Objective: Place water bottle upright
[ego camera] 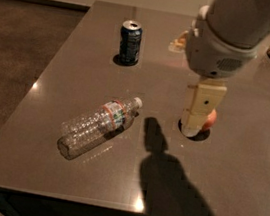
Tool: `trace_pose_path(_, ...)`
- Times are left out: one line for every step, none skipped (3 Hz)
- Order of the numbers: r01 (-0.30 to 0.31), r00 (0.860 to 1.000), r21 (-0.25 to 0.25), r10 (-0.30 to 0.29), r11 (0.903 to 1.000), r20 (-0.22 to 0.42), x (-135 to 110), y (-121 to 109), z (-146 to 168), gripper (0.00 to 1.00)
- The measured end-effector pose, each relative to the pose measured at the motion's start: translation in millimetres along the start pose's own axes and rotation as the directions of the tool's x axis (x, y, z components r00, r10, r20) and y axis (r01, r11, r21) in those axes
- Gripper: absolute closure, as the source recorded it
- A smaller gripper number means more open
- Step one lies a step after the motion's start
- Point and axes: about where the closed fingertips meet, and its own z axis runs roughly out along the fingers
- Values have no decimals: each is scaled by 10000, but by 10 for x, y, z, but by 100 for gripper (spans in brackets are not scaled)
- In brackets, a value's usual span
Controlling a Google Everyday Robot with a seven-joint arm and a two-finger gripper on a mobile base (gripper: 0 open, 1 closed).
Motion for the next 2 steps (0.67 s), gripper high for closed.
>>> trace_pose_path(1872,9821,-604,-1854,9805,335,-608,-62,316,0)
trace_pose_path(2856,9579,-939,-2812,9537,579,-958,-87,518,0)
